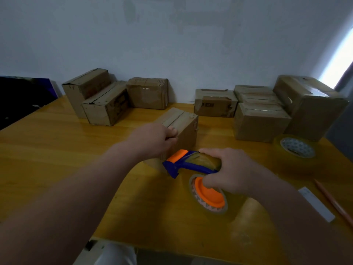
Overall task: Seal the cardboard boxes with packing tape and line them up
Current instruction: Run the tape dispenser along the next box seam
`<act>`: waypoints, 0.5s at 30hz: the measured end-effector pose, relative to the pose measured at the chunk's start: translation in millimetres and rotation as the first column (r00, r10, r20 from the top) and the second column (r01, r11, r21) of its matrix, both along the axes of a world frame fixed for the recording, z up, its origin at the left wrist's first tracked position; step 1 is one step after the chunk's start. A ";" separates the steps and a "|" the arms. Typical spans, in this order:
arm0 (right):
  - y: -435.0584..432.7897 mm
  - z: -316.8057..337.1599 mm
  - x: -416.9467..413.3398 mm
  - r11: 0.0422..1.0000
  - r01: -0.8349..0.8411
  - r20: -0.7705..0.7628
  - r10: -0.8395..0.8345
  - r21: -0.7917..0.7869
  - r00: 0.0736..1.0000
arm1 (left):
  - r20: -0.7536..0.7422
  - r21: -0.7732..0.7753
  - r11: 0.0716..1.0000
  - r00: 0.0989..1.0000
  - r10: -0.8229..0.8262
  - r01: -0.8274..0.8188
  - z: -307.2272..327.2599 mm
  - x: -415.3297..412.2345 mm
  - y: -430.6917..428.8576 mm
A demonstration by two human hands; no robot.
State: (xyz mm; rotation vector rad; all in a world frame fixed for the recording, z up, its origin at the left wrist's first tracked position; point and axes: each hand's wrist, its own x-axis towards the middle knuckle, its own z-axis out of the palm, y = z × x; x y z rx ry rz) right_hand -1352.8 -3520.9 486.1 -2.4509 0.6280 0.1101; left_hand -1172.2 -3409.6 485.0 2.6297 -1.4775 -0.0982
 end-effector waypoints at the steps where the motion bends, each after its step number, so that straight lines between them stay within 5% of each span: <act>1: -1.1 2.0 5.2 1.000 -0.005 -0.011 0.005 -0.007 1.000 | 0.035 0.005 1.000 0.999 0.006 -0.006 0.1 -0.3 -1.0; 10: -13.4 13.8 21.4 0.984 0.001 -0.120 0.021 0.181 0.993 | 0.233 -0.030 0.999 0.972 0.030 -0.024 -3.2 -9.9 -7.7; 15: -17.3 9.2 18.3 0.992 -0.038 -0.204 0.062 0.119 0.977 | 0.238 -0.055 0.997 0.969 0.060 -0.049 -6.2 -9.8 -10.7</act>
